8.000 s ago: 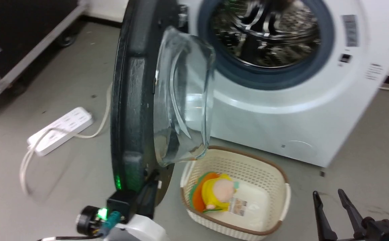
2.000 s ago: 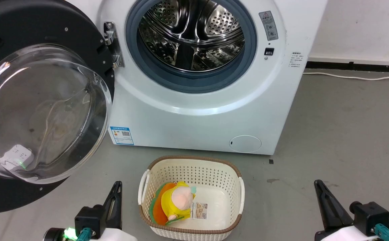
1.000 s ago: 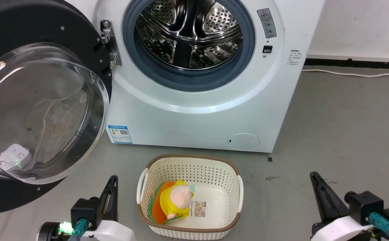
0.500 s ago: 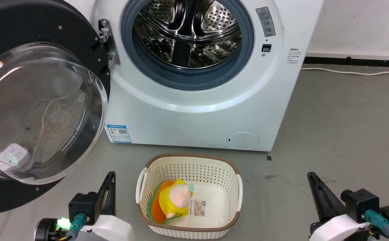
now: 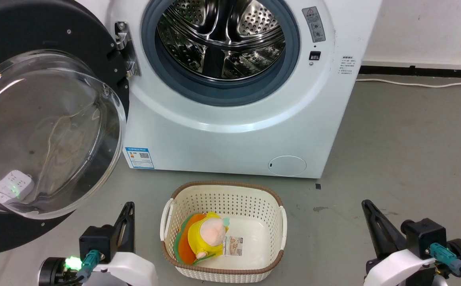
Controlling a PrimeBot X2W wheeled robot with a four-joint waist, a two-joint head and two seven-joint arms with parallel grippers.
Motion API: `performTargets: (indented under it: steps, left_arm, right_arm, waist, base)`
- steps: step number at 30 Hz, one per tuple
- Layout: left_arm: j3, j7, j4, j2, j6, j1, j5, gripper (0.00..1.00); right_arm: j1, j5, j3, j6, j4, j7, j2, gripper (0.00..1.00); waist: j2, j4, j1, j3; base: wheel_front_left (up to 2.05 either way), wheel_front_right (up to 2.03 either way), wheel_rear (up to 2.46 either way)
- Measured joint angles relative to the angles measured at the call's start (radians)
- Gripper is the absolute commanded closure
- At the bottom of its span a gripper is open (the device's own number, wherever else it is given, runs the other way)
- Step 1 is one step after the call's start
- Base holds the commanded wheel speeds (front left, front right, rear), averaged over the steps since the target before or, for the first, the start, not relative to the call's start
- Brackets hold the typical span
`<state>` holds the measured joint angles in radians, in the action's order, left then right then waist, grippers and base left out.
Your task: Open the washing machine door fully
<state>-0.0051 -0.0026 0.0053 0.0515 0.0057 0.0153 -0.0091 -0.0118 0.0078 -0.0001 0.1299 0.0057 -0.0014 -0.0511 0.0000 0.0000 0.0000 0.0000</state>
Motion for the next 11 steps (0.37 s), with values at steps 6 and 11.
performTargets:
  steps: [6, 11]
  left_arm:
    - [0.003, 0.002, -0.001, -0.001, 0.000, 0.000, 0.000, 1.00]
    - [0.003, 0.002, -0.001, -0.001, 0.000, 0.000, 0.000, 1.00]
  right_arm:
    - [0.000, 0.000, 0.001, 0.000, -0.001, 0.000, 0.000, 1.00]
    - [0.000, 0.000, 0.001, 0.000, -0.002, 0.000, 0.000, 1.00]
  waist:
    - [0.0000, 0.000, 0.0000, 0.000]
    - [0.0000, 0.000, 0.0000, 0.000]
  base:
    - [0.00, 0.00, 0.00]
    - [0.00, 0.00, 0.00]
